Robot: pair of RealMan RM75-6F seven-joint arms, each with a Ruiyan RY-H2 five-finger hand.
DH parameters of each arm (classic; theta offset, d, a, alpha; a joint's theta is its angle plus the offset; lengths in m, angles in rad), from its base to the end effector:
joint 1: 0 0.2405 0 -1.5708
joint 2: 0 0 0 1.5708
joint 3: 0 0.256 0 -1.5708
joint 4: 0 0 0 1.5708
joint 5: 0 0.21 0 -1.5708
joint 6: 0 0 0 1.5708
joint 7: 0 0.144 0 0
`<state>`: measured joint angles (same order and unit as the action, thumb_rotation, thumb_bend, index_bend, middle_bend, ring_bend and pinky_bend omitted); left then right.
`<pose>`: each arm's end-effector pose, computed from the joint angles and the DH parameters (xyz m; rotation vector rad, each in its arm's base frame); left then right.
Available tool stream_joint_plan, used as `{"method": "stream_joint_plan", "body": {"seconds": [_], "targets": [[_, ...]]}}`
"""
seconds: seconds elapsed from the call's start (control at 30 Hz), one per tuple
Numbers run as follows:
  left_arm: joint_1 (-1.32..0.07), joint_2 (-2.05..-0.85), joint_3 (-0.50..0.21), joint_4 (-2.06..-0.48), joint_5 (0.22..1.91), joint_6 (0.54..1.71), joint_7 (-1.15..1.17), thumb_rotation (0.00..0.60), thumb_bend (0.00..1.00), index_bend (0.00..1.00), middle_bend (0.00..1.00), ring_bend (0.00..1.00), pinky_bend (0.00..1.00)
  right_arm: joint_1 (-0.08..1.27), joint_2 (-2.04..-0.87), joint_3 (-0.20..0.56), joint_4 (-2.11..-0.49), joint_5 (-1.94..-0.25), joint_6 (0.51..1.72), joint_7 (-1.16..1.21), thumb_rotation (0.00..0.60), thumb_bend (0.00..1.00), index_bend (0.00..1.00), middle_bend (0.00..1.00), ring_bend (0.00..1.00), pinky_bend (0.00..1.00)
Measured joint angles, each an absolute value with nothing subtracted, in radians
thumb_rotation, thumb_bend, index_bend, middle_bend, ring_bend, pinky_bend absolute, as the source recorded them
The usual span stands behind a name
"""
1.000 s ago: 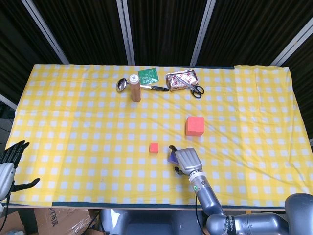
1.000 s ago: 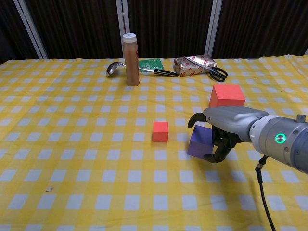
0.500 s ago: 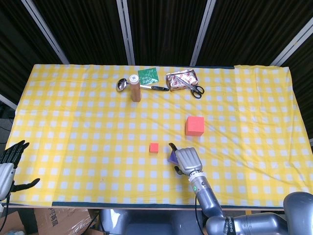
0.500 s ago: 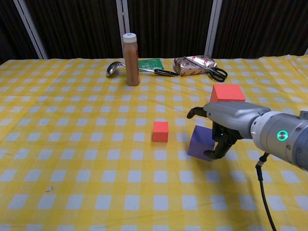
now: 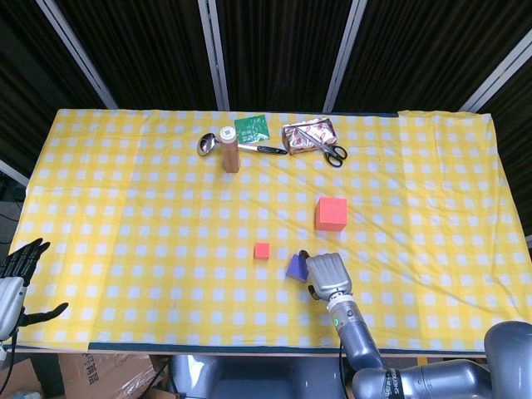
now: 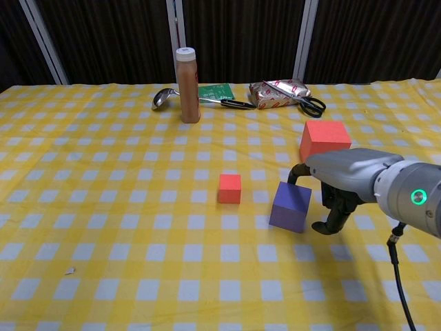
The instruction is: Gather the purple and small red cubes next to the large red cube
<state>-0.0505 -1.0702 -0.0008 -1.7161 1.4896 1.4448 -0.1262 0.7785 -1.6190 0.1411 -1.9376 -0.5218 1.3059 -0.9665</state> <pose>-0.3071 0.1583 0.1536 -1.3341 -1.1358 -0.9520 -0.1146 -0.2636 -0.0346 1.8377 -1.1050 0.5286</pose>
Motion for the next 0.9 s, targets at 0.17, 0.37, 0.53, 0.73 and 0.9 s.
{"method": "stream_joint_plan", "body": {"seconds": [0.17,0.37,0.53,0.73,0.9], "targets": [[-0.051,-1.07,-0.001,-1.717,1.489,1.444,-0.127,0.6,0.01,0.0,0.0,0.0,0.0,0.781,-1.621,0.133,-1.964,-0.535,1.31,-0.959,0.6,0.4,0.23,1.0,1.0,0.95],[-0.051,-1.069,0.0,-1.717,1.49,1.445,-0.128,0.6,0.01,0.0,0.0,0.0,0.0,0.786,-1.629,0.12,-2.003,-0.551,1.318,-0.954,0.6,0.4,0.23,1.0,1.0,0.95],[-0.05,-1.068,0.0,-1.717,1.49,1.445,-0.13,0.6,0.01,0.0,0.0,0.0,0.0,0.789,-1.641,0.112,-2.005,-0.554,1.326,-0.95,0.6,0.39,0.23,1.0,1.0,0.95],[-0.051,-1.067,0.0,-1.717,1.49,1.444,-0.133,0.6,0.01,0.0,0.0,0.0,0.0,0.789,-1.662,0.113,-1.969,-0.567,1.325,-0.929,0.6,0.4,0.23,1.0,1.0,0.95],[-0.051,-1.067,0.0,-1.718,1.488,1.443,-0.134,0.6,0.01,0.0,0.0,0.0,0.0,0.787,-1.679,0.116,-1.933,-0.577,1.313,-0.9,0.6,0.4,0.23,1.0,1.0,0.95]]}}
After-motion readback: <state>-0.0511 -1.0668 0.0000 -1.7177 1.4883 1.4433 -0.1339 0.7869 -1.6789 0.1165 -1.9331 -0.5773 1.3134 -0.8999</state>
